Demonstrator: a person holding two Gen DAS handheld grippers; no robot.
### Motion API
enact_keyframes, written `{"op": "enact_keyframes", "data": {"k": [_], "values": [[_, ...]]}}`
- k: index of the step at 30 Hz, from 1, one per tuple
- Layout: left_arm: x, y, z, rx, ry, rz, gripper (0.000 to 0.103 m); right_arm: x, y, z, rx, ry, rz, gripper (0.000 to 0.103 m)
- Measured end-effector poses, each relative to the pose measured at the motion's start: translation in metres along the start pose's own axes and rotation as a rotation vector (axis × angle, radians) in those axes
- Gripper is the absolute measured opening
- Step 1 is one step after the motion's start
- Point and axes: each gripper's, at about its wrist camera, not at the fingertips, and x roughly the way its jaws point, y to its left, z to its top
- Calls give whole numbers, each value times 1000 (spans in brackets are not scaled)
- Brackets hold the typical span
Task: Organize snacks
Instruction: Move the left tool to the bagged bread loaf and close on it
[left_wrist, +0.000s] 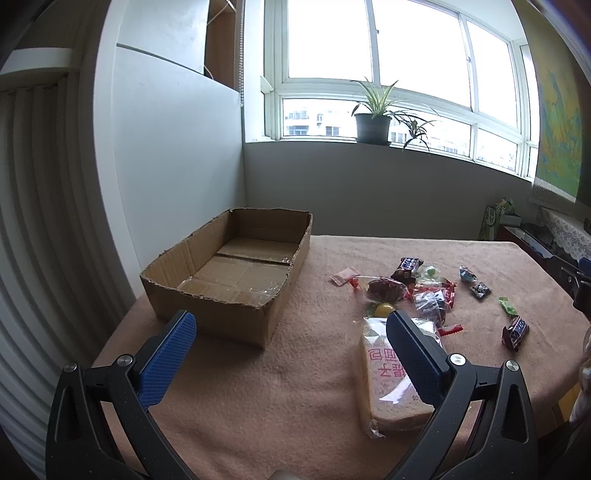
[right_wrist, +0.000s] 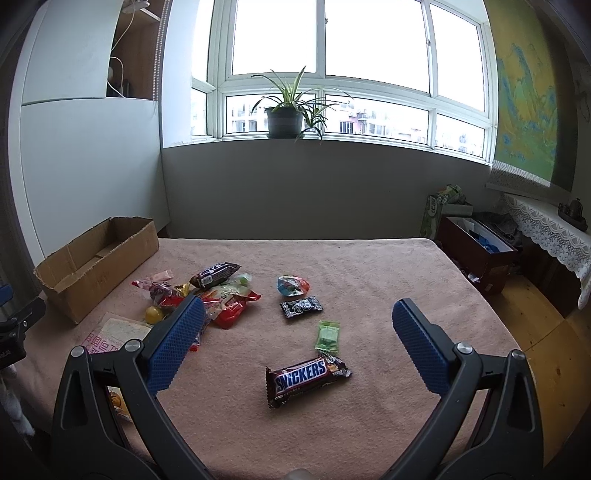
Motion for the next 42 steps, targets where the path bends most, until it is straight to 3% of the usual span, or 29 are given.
{"op": "enact_keyframes", "data": {"k": [9, 13, 17, 20, 22, 24, 27, 34, 37, 42], "values": [[6, 11, -4, -26, 39, -22, 102, 2, 8, 0, 0, 45, 100, 103], [6, 12, -6, -38, 59, -65, 102, 9, 18, -7, 11, 108, 207, 103], [8, 9, -8, -32, 86, -129, 102, 25, 29, -21, 63, 231, 366, 103], [14, 12, -12, -80, 146, -234, 92, 37, 41, -33, 88, 319, 473, 97], [23, 14, -17, -121, 209, -302, 86, 43, 52, -41, 90, 371, 534, 86], [29, 15, -21, -147, 254, -348, 72, 49, 61, -48, 102, 417, 585, 84], [32, 13, -24, -171, 289, -403, 69, 57, 72, -57, 127, 481, 662, 73], [41, 8, -29, -196, 382, -510, 61, 71, 75, -65, 210, 551, 716, 66], [48, 5, -33, -198, 424, -528, 54, 79, 76, -65, 238, 575, 726, 56], [54, 2, -33, -214, 455, -560, 40, 86, 81, -62, 242, 594, 762, 48]]}}
